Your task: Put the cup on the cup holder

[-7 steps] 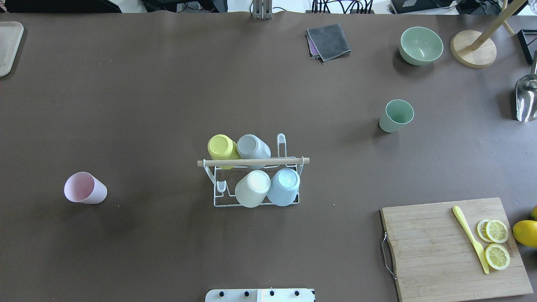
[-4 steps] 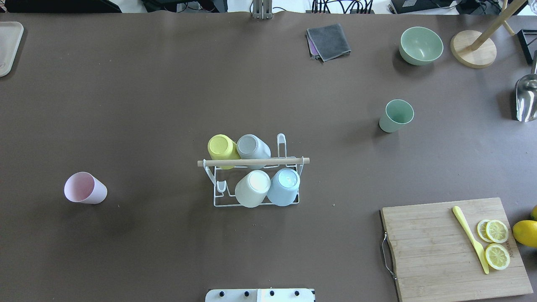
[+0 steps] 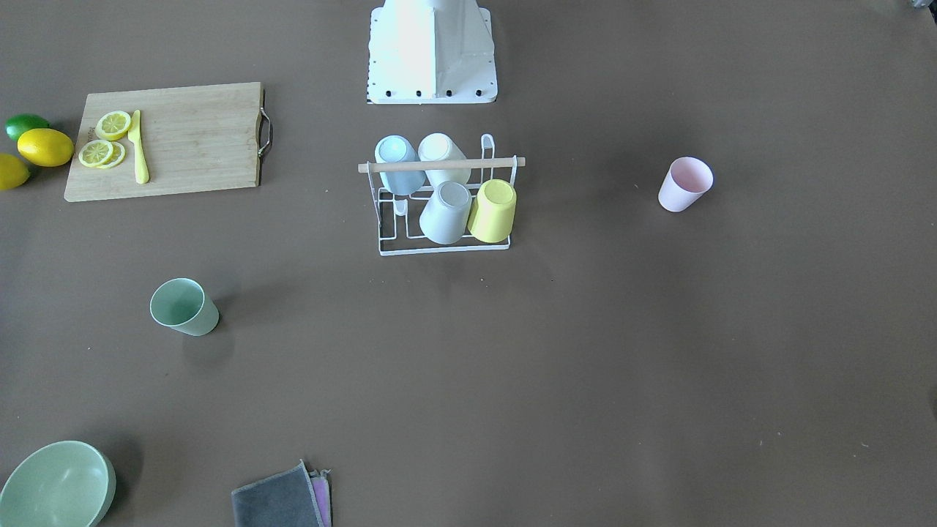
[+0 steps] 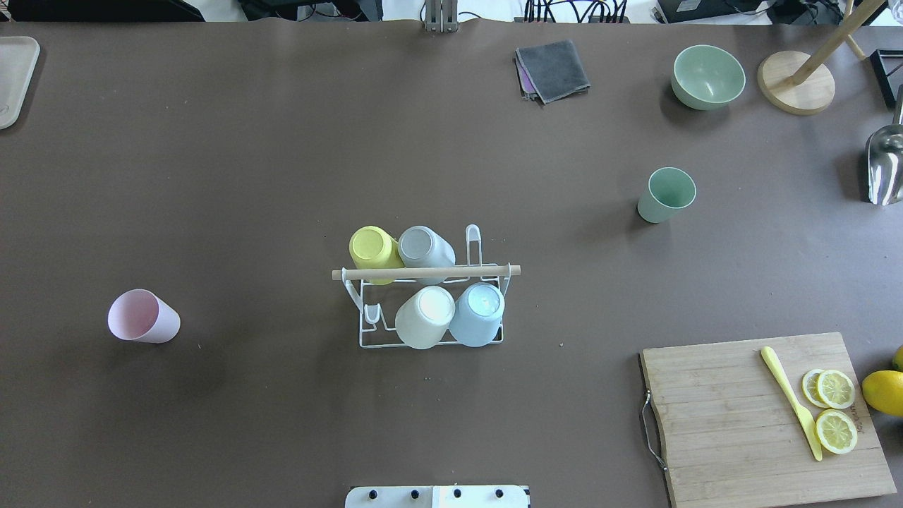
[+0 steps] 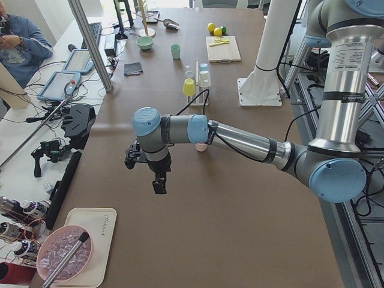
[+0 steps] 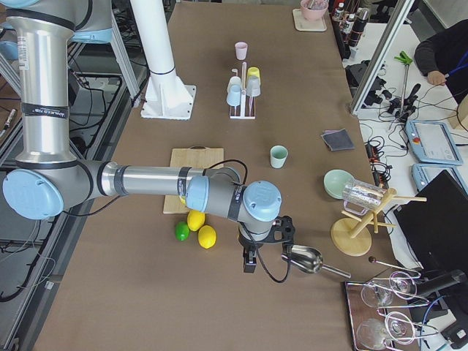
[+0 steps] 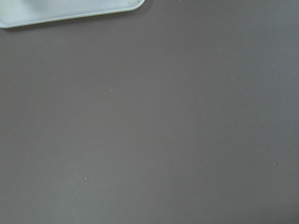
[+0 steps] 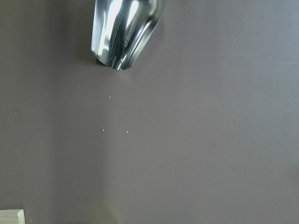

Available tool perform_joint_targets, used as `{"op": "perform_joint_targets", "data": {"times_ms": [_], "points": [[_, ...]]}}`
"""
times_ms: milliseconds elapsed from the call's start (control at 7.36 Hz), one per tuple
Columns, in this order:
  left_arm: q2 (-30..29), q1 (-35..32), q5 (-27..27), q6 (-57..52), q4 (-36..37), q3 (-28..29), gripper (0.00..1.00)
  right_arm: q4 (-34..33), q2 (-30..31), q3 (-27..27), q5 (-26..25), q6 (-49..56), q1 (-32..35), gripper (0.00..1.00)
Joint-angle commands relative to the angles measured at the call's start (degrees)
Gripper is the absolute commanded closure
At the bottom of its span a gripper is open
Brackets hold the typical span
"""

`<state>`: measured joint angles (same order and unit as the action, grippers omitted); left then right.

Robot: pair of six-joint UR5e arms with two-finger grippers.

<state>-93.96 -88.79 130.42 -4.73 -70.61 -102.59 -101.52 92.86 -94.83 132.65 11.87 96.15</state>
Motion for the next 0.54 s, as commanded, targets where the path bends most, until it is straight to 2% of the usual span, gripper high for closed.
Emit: {"op": "perform_joint_targets", "data": {"times_ms": [0, 408], "points": [[-0.52, 0.10, 0.18, 0.07, -0.23, -0.50, 0.02, 0.01, 0.04, 0.00, 0.16, 0.00, 0.00, 0.00], [-0.43, 0.19, 0.62, -0.28, -0.49, -0.41, 0.02, 0.01, 0.12, 0.09, 0.07, 0.00, 0.00, 0.00]]}}
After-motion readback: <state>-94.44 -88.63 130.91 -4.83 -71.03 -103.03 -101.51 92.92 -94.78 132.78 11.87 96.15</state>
